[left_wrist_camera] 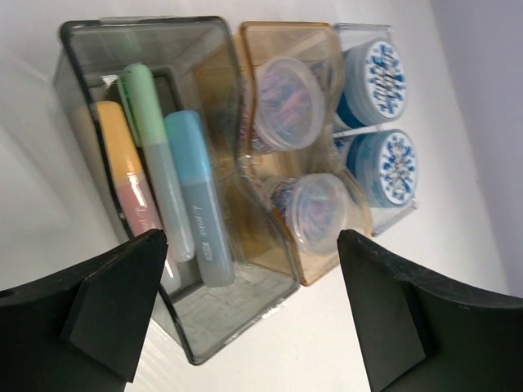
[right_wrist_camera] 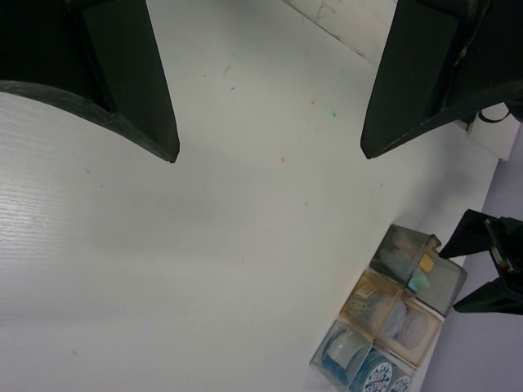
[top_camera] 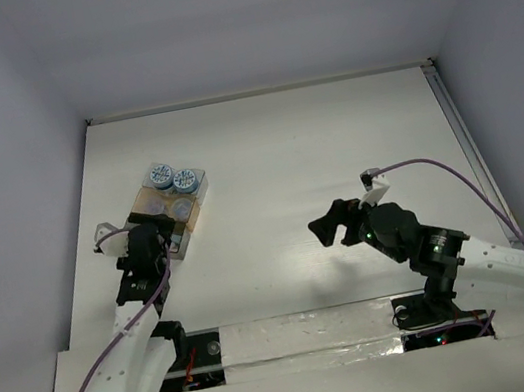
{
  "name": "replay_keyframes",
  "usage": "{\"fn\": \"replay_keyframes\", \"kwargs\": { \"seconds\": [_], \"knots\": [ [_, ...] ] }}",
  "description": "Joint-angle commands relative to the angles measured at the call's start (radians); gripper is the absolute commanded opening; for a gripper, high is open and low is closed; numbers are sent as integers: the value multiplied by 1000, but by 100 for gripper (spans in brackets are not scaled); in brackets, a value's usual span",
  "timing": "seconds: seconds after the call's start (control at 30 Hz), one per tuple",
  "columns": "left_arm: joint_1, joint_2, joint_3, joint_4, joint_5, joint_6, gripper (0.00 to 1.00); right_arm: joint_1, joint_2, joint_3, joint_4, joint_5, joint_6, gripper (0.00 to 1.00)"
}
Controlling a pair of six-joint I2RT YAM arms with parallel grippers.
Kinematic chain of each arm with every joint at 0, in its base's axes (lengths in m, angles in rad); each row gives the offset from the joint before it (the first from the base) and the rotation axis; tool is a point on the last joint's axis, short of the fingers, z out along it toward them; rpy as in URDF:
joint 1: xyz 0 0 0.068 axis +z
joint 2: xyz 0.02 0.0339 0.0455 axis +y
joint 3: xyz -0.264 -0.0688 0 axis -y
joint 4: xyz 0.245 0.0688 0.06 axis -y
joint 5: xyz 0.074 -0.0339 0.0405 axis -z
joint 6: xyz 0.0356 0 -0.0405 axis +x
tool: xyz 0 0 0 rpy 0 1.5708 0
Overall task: Sort the stationery into containers
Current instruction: Place the pen in the storage box, then reset both arms
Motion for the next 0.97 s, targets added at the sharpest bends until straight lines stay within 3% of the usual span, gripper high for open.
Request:
{"fn": "replay_keyframes", "kwargs": {
  "seconds": [0.0,0.07,0.1,0.13,0.17,0.2,0.23,0.27,0.37,0.4,0.47,0.5,0.57,0.6,0.73,0.93],
  "knots": [
    [4,-47,57,46,41,60,83,-5,-1,2,52,5,-16,96],
    [4,-86,86,63,96,108,85,-5,-13,14,28,9,-20,91],
    [4,-99,98,66,115,126,86,-5,-22,25,11,8,-25,78],
    [4,-137,121,73,165,146,99,-5,-36,37,-6,8,-37,67],
    [4,-158,132,91,191,167,99,-5,-51,63,-25,11,-43,56],
    [4,-177,146,94,216,206,99,-5,-89,77,-61,15,-53,23],
    [4,-216,176,97,268,227,99,-5,-109,91,-80,24,-76,6],
    [4,-236,195,96,296,249,99,-5,-128,125,-103,49,-88,0],
    [4,-300,261,70,377,312,99,-5,-197,186,-207,119,-126,0],
    [4,-310,280,51,388,324,99,-5,-214,223,-254,132,-134,0],
    [4,-337,331,12,414,359,99,-5,-273,248,-285,178,-155,15],
    [4,-348,345,-18,414,370,99,-5,-295,252,-298,193,-163,42],
    [4,-374,371,-64,449,410,99,-5,-347,252,-307,236,-175,73],
    [4,-383,376,-76,446,421,99,-5,-361,249,-315,250,-177,99],
    [4,-428,365,-122,440,474,99,-5,-360,240,-339,302,-148,100],
    [4,-533,313,-144,440,522,99,-5,-225,226,-309,305,-97,100]
  ]
}}
